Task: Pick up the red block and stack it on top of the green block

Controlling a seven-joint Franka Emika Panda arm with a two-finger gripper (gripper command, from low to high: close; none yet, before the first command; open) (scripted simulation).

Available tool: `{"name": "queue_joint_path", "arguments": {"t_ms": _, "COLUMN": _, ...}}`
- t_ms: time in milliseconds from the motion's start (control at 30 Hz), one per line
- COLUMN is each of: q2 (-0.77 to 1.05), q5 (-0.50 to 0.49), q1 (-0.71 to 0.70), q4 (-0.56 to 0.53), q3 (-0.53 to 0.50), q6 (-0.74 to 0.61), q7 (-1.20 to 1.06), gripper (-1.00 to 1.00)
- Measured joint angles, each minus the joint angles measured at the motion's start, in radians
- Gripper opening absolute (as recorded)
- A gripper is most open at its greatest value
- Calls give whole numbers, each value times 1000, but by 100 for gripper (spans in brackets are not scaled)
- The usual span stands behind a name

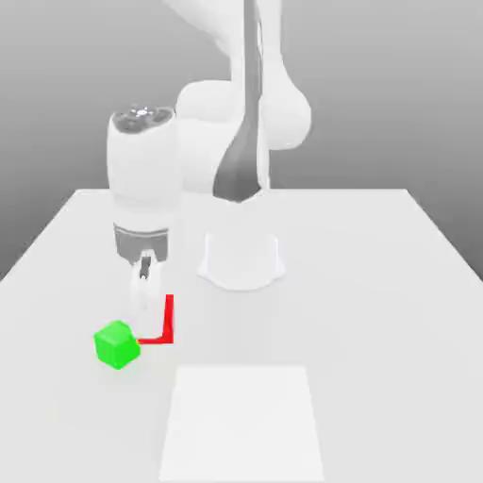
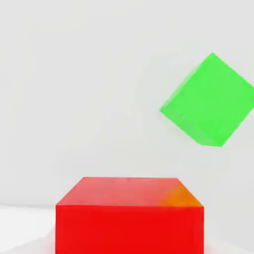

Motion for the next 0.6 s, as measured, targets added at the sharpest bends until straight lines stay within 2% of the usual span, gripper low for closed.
{"name": "queue_joint_path", "arguments": {"t_ms": 233, "q2": -77, "q5": 64, "q1": -129, "q4": -36, "q3": -64, "q6": -29, "q7": 229, "gripper": -100}}
{"name": "queue_joint_path", "arguments": {"t_ms": 500, "q2": 162, "q5": 54, "q1": -150, "q4": -30, "q3": -70, "q6": 205, "q7": 269, "gripper": -100}}
{"name": "queue_joint_path", "arguments": {"t_ms": 533, "q2": 184, "q5": 55, "q1": -149, "q4": -29, "q3": -70, "q6": 226, "q7": 268, "gripper": 100}}
{"name": "queue_joint_path", "arguments": {"t_ms": 600, "q2": 184, "q5": 55, "q1": -146, "q4": -29, "q3": -70, "q6": 226, "q7": 268, "gripper": 100}}
